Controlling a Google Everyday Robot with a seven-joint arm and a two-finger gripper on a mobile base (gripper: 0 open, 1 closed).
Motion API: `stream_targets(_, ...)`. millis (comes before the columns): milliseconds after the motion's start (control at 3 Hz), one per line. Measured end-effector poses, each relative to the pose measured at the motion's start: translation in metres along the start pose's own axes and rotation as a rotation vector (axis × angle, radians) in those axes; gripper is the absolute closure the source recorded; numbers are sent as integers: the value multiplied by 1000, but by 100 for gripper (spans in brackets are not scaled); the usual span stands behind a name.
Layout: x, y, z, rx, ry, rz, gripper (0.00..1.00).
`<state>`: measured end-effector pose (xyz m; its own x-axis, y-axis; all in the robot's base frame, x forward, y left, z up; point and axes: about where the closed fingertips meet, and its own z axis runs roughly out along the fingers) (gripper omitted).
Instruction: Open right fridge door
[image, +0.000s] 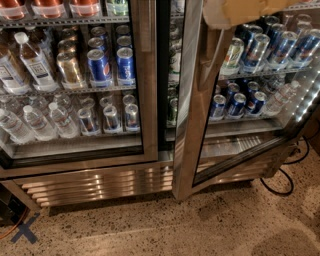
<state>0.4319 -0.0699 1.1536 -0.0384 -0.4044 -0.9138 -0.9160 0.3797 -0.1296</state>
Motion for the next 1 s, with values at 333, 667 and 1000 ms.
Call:
stream_targets(333,1,14,-1,-15,28,27,19)
stream_targets(667,4,18,-6,-19,37,39,42)
stream_targets(1000,6,15,-9,-19,37,39,50)
